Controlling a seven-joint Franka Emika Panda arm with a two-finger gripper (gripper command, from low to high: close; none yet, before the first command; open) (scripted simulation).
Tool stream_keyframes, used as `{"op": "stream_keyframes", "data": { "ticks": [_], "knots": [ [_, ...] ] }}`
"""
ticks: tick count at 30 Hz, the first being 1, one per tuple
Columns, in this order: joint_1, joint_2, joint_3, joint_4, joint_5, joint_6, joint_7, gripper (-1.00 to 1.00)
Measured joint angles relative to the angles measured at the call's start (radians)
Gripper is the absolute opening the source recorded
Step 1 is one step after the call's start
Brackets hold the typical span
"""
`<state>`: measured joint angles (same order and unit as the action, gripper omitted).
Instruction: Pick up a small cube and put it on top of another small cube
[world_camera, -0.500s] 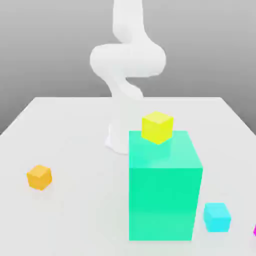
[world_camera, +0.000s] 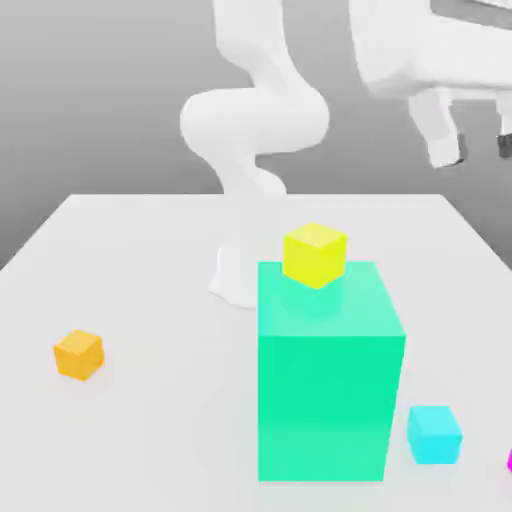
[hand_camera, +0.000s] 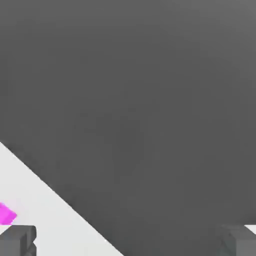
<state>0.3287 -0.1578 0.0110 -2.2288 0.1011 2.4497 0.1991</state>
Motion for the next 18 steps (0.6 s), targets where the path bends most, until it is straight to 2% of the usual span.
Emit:
{"op": "stream_keyframes", "data": {
  "ticks": [8,18],
  "knots": [
    [0.108,0.288,0.061,0.031,-0.038,0.072,-0.213,0.0],
    [0.208,0.648,0.099,0.078,-0.207,0.191,-0.346,0.0]
  ]
}}
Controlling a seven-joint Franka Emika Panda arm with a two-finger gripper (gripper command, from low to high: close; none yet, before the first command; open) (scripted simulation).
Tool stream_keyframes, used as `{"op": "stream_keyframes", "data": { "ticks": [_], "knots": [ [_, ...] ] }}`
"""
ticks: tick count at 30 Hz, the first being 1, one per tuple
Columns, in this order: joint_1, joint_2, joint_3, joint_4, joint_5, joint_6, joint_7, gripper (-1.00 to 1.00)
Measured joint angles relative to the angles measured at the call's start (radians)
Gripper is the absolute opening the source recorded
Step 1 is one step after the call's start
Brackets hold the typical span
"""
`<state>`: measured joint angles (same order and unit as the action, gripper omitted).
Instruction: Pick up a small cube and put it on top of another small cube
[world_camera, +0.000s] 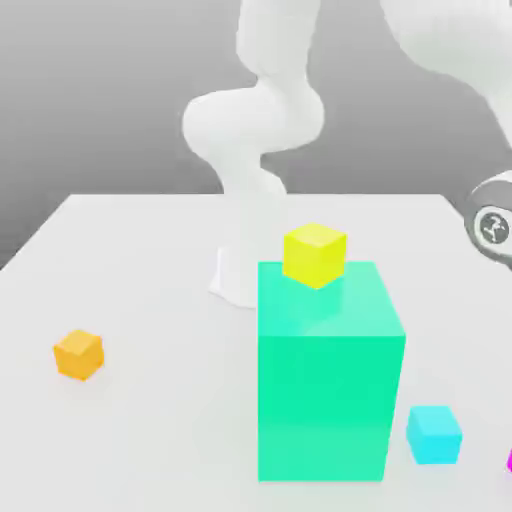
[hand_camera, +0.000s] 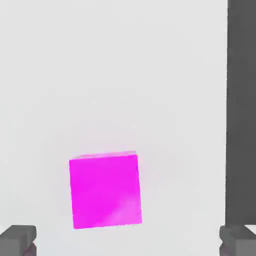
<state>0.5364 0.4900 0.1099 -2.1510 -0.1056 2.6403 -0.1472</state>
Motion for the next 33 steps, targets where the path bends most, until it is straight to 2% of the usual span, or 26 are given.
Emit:
{"op": "stream_keyframes", "data": {
  "ticks": [2,3,9,14,18,26,33],
  "knots": [
    [0.011,0.073,-0.012,0.016,-0.015,0.053,0.006,0.0],
    [0.014,0.092,-0.015,0.02,-0.018,0.068,0.008,-1.0],
    [0.016,0.102,-0.017,0.023,-0.02,0.073,0.009,-1.0],
    [-0.002,-0.033,0.006,-0.008,0.007,-0.029,-0.01,-1.0],
    [-0.06,-0.1,-0.003,-0.012,0.048,-0.022,-0.047,-1.0],
    [-0.229,-0.253,-0.106,-0.07,0.052,0.018,-0.21,-1.0],
    [-0.418,-0.398,-0.262,-0.211,-0.042,0.016,-0.462,-1.0]
  ]
}}
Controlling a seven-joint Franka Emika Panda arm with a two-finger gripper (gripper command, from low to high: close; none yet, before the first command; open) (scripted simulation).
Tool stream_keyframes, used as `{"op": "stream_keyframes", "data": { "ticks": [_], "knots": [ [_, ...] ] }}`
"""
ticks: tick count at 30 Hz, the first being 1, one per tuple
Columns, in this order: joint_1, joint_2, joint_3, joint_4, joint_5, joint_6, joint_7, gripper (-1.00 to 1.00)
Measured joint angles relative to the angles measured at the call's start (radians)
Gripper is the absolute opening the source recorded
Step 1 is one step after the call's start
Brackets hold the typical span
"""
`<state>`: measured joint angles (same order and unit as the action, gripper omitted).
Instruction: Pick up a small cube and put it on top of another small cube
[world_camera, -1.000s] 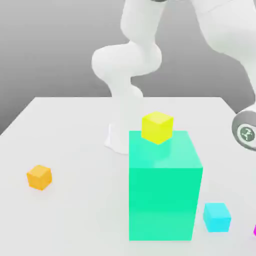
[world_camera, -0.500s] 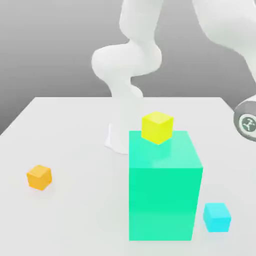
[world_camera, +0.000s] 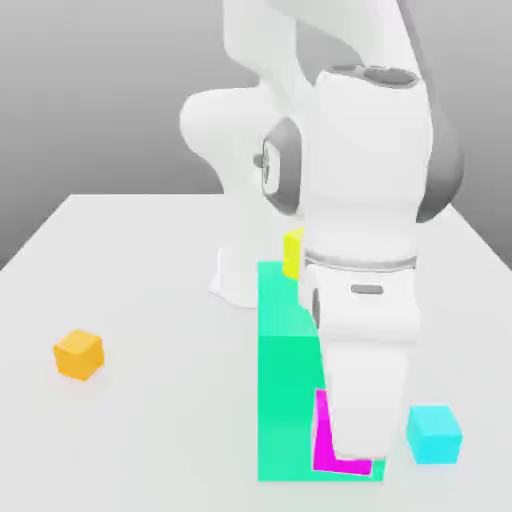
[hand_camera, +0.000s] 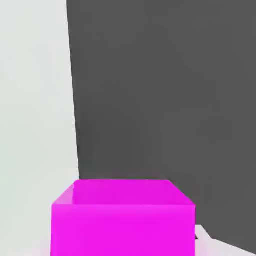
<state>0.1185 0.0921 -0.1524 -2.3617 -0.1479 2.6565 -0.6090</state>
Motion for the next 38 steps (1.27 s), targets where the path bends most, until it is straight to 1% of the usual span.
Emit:
{"op": "stream_keyframes", "data": {
  "ticks": [3,5,8,15,18,23,27,32,35,36,38],
  "knots": [
    [-0.168,-0.078,-0.074,-0.087,-0.055,-0.002,-0.177,-1.0],
    [-0.285,-0.123,-0.098,-0.141,-0.077,-0.002,-0.29,-1.0],
    [-0.344,-0.18,-0.144,-0.218,-0.093,0.001,-0.456,-1.0],
    [-0.461,-0.294,-0.358,-0.399,-0.11,0.017,-0.849,-1.0],
    [-0.459,-0.291,-0.418,-0.454,-0.094,0.008,-0.978,-1.0],
    [-0.421,-0.238,-0.445,-0.461,-0.014,0.04,-1.067,-1.0],
    [-0.389,-0.178,-0.455,-0.457,0.071,0.092,-1.128,-1.0],
    [-0.363,-0.083,-0.443,-0.456,0.219,0.172,-1.233,-1.0],
    [-0.375,-0.018,-0.407,-0.457,0.331,0.222,-1.312,-1.0],
    [-0.387,0.002,-0.389,-0.458,0.366,0.238,-1.337,1.0],
    [-0.387,0.002,-0.389,-0.458,0.366,0.238,-1.337,1.0]
  ]
}}
